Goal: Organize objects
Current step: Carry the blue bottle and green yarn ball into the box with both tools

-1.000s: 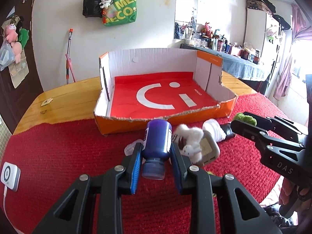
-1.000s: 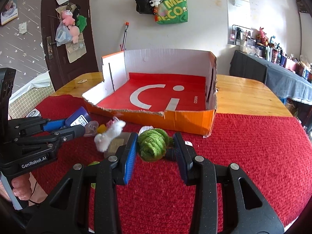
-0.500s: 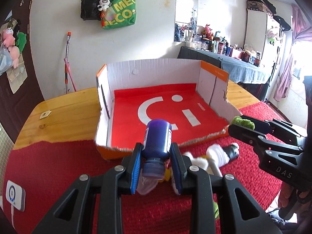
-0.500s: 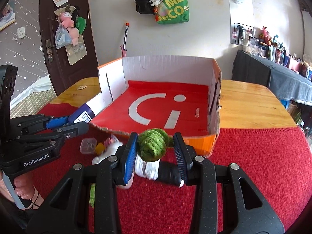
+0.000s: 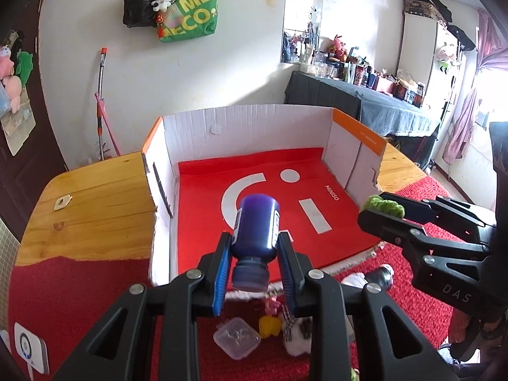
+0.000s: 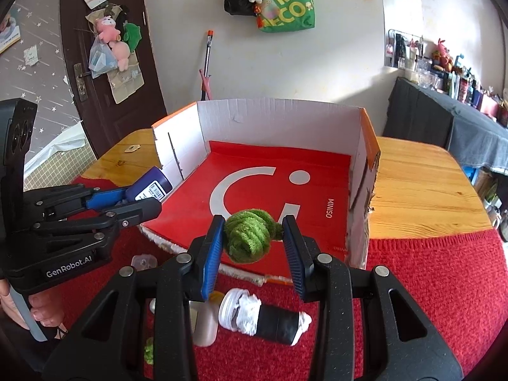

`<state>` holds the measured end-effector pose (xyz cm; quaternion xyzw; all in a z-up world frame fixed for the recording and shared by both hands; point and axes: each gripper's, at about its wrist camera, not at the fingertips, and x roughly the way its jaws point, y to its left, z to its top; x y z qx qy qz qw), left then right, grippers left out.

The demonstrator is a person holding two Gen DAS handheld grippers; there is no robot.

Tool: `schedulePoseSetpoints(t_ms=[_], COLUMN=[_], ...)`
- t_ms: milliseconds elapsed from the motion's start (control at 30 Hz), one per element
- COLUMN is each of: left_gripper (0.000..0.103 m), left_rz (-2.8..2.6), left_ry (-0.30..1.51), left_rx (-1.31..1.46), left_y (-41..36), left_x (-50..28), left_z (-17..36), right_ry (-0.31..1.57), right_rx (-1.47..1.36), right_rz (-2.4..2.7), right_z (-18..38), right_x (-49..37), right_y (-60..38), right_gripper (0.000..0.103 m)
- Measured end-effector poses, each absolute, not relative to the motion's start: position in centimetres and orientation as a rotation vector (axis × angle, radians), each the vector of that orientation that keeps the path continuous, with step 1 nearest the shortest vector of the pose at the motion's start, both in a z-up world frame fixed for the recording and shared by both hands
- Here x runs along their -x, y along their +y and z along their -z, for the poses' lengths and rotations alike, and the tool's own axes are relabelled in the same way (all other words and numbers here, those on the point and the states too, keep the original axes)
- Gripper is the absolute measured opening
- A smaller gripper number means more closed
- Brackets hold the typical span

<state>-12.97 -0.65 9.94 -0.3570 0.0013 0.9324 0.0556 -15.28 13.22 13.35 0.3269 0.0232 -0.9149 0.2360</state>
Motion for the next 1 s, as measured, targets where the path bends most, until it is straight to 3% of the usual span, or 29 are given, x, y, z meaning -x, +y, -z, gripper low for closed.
schedulePoseSetpoints(t_ms=[1000], left_gripper=[0.03], left_rz=[-2.727], left_ry=[-0.037], left_rx=[1.262], left_y=[-2.0], left_x=[21.8], left_z=[-6.6], right_ry=[0.069], right_rx=[-1.056], right_rz=[2.479], right_z=[-11.0], right_x=[24.2], right_y=[11.6], right_gripper=[0.035])
